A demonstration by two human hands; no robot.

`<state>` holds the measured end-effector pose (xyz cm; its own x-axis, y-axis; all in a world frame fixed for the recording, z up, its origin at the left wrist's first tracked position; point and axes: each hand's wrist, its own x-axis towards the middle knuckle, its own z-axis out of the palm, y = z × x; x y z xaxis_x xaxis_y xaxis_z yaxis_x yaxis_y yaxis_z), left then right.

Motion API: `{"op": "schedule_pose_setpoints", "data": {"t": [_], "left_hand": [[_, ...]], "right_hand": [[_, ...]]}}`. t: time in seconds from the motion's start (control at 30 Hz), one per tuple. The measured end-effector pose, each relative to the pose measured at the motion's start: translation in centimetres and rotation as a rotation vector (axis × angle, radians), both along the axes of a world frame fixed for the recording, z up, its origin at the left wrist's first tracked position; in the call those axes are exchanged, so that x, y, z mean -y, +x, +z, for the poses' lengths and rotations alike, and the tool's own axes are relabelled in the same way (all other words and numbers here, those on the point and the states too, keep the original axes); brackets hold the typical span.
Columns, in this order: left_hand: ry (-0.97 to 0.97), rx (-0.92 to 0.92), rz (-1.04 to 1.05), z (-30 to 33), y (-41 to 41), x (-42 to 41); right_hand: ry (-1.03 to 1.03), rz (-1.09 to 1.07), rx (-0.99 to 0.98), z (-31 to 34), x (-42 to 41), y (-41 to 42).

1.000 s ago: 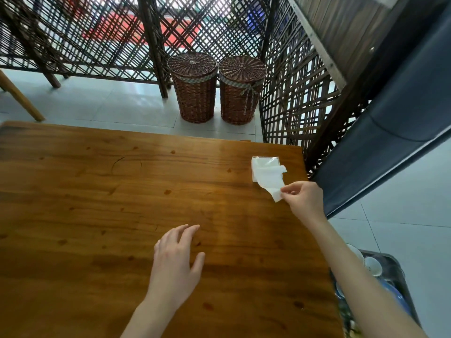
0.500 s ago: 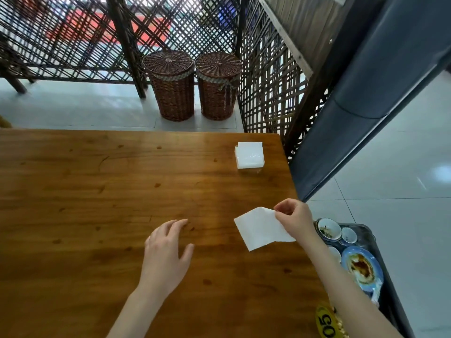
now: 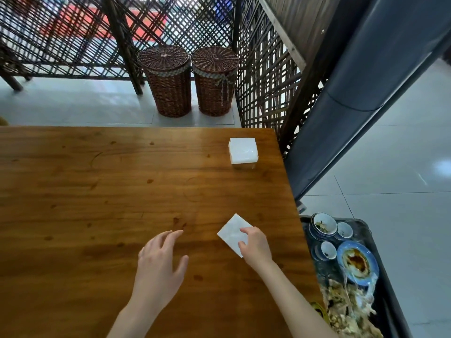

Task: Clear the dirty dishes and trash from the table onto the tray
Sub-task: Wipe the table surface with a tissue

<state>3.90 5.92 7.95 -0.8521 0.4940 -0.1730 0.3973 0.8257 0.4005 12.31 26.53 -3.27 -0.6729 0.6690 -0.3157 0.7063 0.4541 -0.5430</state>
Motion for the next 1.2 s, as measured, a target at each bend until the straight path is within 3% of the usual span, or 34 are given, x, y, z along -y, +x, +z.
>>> {"op": "schedule_pose_setpoints", "data": {"t": [0.27,0.57,0.73,0.97,1.2], "left_hand": [[-0.037,-0.019,0.017,-0.6,-0.3,0.0],[-0.033,-0.016,-0.105,-3.6,1.4,-3.3],[-0.114,0.041,-0.229,-6.8,1.7,-4.6],[-0.309,0.180,-0.435,-11.0,2.9,-5.6],[-0.415,0.169,-0.531,-12.5,3.5,-5.4]], "right_hand": [[0.236,0.355,0.101,-1.9,-0.3,-0.2],[0.327,0.410,0.084,-2.9,-0.1,0.1],[0.288,0.249,-0.020,-2.4,-1.1,0.9],[0.424,-0.008,-0.085,-1.1,-8.7,0.1],[0.398,0.015,0.008,-2.8,-8.4,-2.6]]}}
